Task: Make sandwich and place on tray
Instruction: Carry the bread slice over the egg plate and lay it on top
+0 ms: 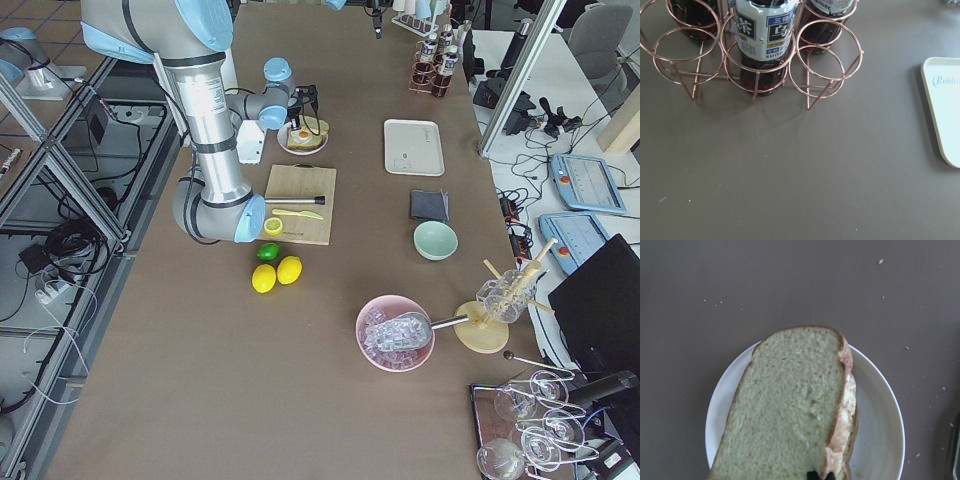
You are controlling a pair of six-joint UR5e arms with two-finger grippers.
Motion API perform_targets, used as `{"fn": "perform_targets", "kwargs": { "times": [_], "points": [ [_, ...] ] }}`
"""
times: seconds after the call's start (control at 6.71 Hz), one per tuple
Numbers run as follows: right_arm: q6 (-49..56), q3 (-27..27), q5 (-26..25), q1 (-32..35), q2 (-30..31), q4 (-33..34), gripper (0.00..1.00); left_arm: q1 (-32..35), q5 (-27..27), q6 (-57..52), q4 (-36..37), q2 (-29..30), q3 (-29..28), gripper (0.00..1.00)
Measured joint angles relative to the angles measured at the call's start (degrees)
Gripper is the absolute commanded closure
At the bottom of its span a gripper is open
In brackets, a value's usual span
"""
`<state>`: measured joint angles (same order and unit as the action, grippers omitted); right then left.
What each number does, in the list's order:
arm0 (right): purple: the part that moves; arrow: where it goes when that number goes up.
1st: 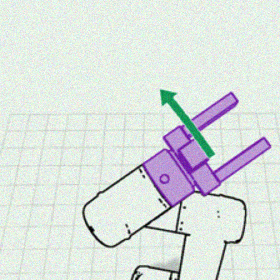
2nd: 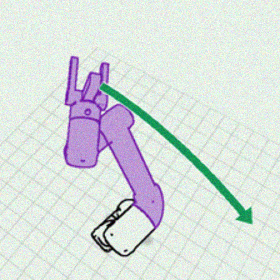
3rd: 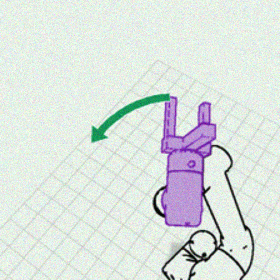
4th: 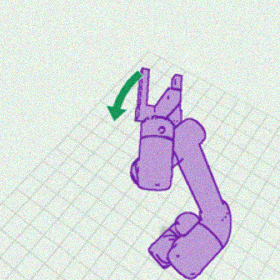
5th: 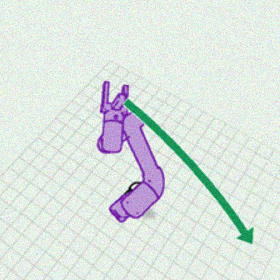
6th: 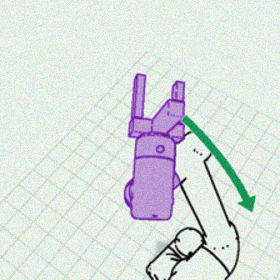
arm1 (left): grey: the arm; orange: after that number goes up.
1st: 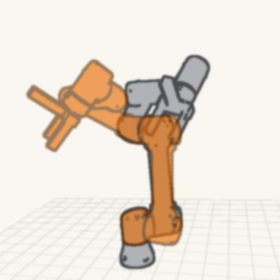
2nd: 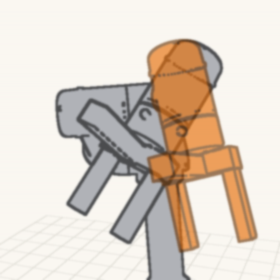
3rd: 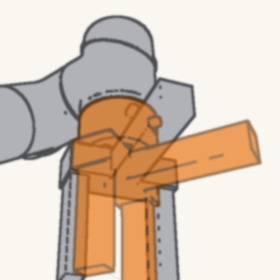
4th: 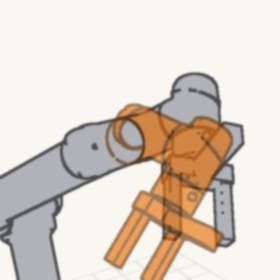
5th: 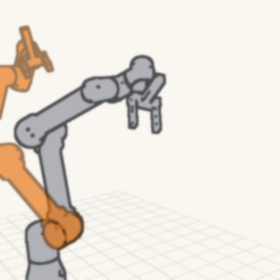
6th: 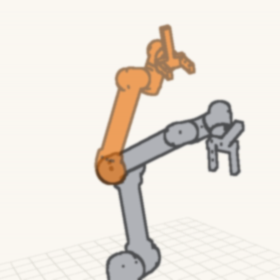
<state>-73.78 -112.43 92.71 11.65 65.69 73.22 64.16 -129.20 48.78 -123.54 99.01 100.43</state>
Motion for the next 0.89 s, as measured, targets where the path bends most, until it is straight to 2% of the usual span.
{"fn": "perform_targets", "kwargs": {
  "times": [0.75,0.89],
  "points": [
    [0.04,-0.06,-2.69,-2.87,0.63,0.01,1.00,0.00,0.09,0.26,-0.04,-0.04,0.11,0.01],
    [0.68,-0.02,-2.76,-2.83,0.65,0.06,0.19,0.00,0.09,0.29,-0.03,-0.05,0.11,0.01]
  ]
}}
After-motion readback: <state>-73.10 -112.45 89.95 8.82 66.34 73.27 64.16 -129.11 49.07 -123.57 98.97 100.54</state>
